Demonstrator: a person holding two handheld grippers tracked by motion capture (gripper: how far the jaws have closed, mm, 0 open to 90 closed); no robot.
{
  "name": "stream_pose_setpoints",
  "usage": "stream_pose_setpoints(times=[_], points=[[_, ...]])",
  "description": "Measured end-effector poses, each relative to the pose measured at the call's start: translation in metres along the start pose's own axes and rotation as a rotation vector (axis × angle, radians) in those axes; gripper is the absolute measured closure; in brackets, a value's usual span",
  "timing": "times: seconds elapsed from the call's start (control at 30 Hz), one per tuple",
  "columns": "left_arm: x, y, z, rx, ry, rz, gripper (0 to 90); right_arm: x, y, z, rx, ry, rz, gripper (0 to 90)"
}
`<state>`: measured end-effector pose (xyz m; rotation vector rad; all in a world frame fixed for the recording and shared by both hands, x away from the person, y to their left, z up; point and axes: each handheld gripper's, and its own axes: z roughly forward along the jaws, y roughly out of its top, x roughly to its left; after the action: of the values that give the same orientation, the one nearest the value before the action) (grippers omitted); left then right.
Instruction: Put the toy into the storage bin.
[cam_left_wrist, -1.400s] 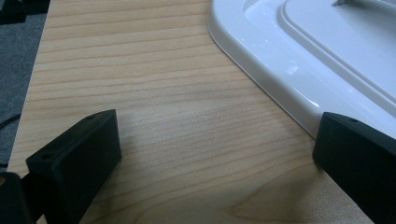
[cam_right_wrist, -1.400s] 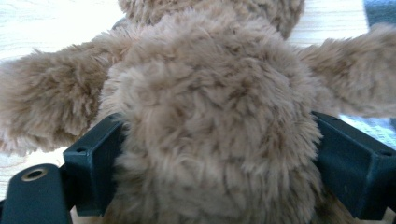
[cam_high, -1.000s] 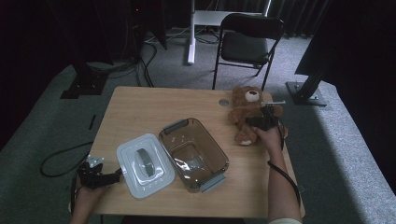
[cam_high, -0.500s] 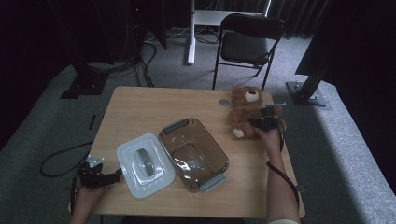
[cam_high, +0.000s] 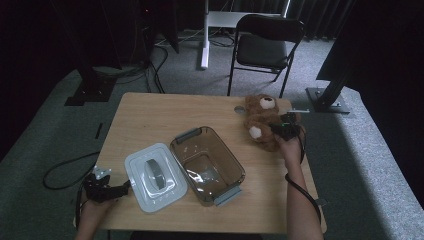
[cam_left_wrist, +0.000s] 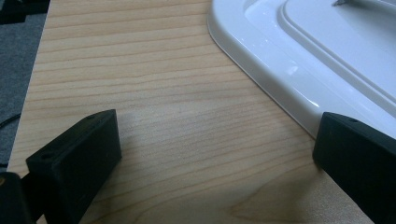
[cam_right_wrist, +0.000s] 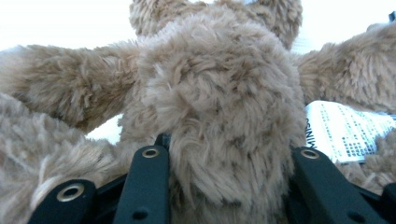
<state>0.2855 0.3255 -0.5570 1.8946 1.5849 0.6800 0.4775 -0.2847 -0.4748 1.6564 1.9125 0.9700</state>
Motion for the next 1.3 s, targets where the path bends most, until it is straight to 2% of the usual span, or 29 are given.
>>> stream_pose_setpoints(times=[0.1,0.27,0.4,0.63,0.7,0.77,0.83,0.97,1.1,1.2,1.3], points=[[0.000,0.000,0.000,0.000,0.000,0.000,1.6,0.007,0.004,-0.013,-0.015,-0.024,-0.014,63.4],[0.000,0.000,0.000,0.000,0.000,0.000,1.6,0.015,0.008,-0.040,-0.066,0.002,-0.025,63.4],[0.000,0.000,0.000,0.000,0.000,0.000,1.6,0.027,0.009,-0.063,-0.095,0.004,-0.066,63.3],[0.000,0.000,0.000,0.000,0.000,0.000,1.6,0.048,0.008,-0.104,-0.193,0.080,-0.113,63.3],[0.000,0.000,0.000,0.000,0.000,0.000,1.6,0.052,0.008,-0.108,-0.203,0.086,-0.120,63.2],[0.000,0.000,0.000,-0.002,0.000,-0.002,1.6,0.066,0.007,-0.124,-0.220,0.106,-0.128,63.2],[0.000,0.000,0.000,-0.001,0.000,-0.002,1.6,0.074,0.007,-0.132,-0.228,0.122,-0.132,63.2],[0.000,0.000,0.000,-0.001,0.000,-0.001,1.6,0.094,0.006,-0.150,-0.257,0.160,-0.179,63.0],[0.000,0.000,0.000,0.000,0.000,-0.001,1.6,0.115,0.004,-0.168,-0.297,0.224,-0.205,62.9],[0.000,0.000,0.000,0.000,0.000,-0.001,1.6,0.131,-0.001,-0.178,-0.325,0.260,-0.237,62.9],[0.000,0.000,0.000,0.001,0.000,0.001,1.6,0.147,-0.005,-0.181,-0.328,0.279,-0.276,62.7]])
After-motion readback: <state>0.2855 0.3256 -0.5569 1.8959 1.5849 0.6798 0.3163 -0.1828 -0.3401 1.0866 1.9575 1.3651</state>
